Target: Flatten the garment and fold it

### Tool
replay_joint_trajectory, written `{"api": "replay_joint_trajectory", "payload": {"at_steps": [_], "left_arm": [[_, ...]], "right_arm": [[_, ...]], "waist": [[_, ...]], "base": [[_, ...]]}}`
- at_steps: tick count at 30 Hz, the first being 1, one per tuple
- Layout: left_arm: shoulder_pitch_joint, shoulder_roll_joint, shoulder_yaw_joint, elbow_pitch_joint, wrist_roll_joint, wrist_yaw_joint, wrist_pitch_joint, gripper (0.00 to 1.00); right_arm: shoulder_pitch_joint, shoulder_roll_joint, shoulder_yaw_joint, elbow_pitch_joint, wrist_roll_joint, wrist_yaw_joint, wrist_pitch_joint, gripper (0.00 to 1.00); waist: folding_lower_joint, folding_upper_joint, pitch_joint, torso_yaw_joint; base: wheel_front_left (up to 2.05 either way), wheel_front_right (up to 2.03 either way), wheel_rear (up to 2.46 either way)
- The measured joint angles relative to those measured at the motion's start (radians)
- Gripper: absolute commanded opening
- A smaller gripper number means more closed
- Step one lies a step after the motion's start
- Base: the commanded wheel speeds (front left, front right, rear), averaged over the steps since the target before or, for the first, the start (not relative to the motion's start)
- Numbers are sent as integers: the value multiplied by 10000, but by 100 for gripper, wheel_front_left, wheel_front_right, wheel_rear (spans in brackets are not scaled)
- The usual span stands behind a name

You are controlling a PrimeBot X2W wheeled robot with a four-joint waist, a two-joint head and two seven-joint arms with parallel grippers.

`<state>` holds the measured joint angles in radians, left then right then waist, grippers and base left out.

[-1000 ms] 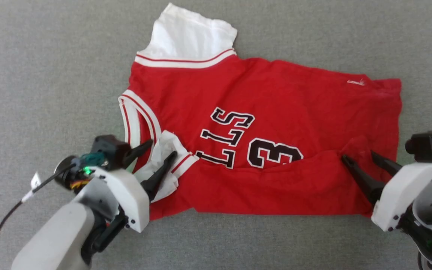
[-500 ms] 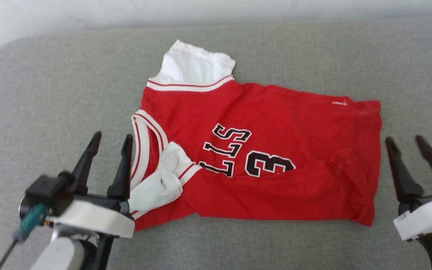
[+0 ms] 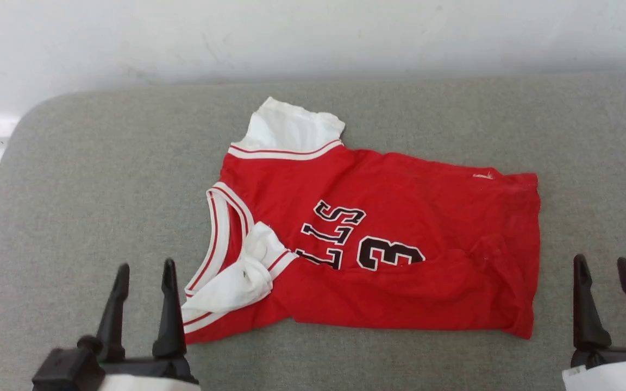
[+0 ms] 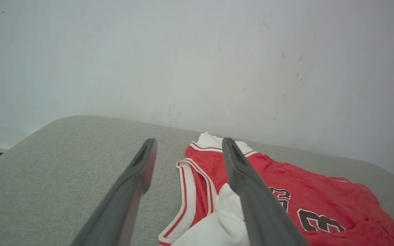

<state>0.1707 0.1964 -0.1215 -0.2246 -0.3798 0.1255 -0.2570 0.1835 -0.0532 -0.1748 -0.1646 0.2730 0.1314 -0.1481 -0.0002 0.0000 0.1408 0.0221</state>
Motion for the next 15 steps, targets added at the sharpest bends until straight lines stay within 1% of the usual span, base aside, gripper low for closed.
{"api": "replay_joint_trajectory", "payload": {"at_steps": [4, 8, 10, 11, 12, 15], "left_arm": [[450, -510, 485, 278, 320, -525, 0, 100], [591, -623, 775, 792, 506, -857, 0, 100], [583, -539, 742, 1141, 548, -1003, 102, 100], [574, -403, 635, 1310, 575, -1129, 347, 100], [536, -284, 554, 1423, 604, -1221, 612, 100], [267, 100, 309, 1592, 617, -1425, 1850, 100]], "right_arm": [[75, 6, -29, 393, 27, 0, -301, 100], [33, 6, -25, 447, -6, 0, -330, 100], [-1, 6, -31, 435, -13, 0, -362, 100], [-7, 4, -38, 431, -23, 0, -370, 100], [-14, 4, -46, 428, -27, 0, -370, 100], [-105, 4, -21, 426, -38, 0, -357, 100]], "waist": [[0, 0, -254, 64], [1, 0, -323, 152], [2, 0, -269, 167], [2, 0, -231, 175], [3, 0, -189, 184], [3, 0, -48, 200]], "base": [[0, 0, 0], [0, 0, 0], [0, 0, 0], [0, 0, 0], [0, 0, 0], [0, 0, 0]]}}
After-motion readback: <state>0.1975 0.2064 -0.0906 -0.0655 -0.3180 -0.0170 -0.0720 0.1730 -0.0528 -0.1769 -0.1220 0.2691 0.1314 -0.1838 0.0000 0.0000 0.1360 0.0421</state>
